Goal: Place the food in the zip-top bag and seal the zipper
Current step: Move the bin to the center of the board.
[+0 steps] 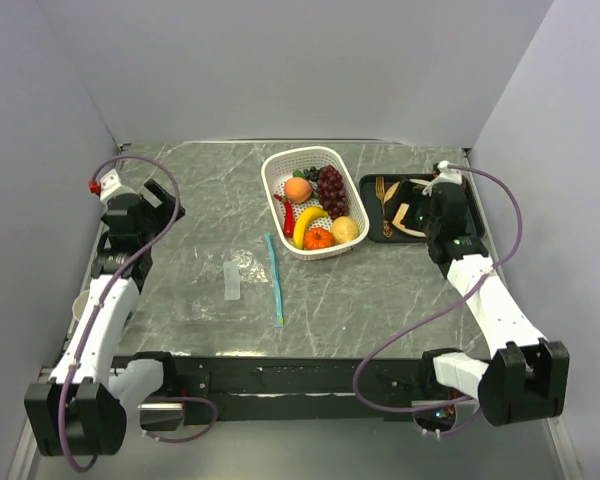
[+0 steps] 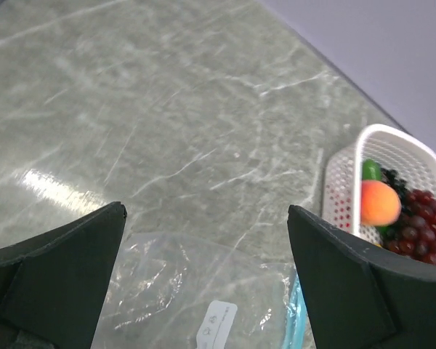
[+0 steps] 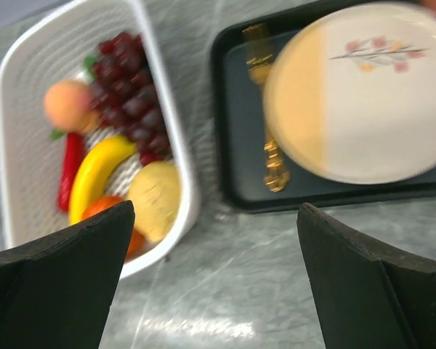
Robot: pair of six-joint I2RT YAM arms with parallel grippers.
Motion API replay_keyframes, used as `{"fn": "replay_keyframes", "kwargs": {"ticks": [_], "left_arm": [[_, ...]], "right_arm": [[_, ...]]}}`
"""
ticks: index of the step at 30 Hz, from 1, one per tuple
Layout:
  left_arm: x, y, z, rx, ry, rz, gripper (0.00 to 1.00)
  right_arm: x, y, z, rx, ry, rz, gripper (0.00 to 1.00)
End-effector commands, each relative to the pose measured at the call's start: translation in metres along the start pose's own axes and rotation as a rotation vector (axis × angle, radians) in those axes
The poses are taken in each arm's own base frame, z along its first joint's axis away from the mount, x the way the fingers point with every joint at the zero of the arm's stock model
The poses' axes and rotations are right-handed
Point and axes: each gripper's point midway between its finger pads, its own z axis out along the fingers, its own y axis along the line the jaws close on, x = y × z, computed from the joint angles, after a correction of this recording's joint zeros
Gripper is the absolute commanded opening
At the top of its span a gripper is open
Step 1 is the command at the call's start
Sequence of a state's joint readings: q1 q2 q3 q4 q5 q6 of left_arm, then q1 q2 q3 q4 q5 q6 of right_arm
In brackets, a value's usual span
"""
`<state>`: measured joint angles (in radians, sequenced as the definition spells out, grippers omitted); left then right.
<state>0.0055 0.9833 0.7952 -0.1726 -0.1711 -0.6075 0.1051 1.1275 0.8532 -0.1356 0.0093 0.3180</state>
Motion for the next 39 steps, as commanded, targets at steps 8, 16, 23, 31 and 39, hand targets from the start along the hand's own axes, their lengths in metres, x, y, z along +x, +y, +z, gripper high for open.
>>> {"fn": "replay_keyframes", "kwargs": {"ticks": [8, 16, 23, 31, 39], "left_arm": [[0.029, 0.014, 0.008, -0.086, 0.206, -0.039, 0.99], [0.035, 0.014, 0.009, -0.095, 0.263, -0.026, 0.99], [-0.009, -0.005, -0.022, 0.042, 0.034, -0.013, 0.99], [-0.001, -0.013, -0.025, 0.097, 0.075, -0.025, 0.99], [0.005, -0.020, -0.024, 0.145, 0.095, -0.015, 0.99]], "right_arm": [[0.034, 0.113, 0.031, -0.320, 0.327, -0.106, 1.00], [0.056, 0.140, 0.060, -0.285, 0.452, -0.167, 1.00], [0.106, 0.131, 0.064, -0.271, 0.613, -0.255, 1.00], [0.147, 0.114, 0.056, -0.238, 0.698, -0.279, 1.00], [0.173, 0.088, 0.039, -0.183, 0.759, -0.317, 1.00]]}}
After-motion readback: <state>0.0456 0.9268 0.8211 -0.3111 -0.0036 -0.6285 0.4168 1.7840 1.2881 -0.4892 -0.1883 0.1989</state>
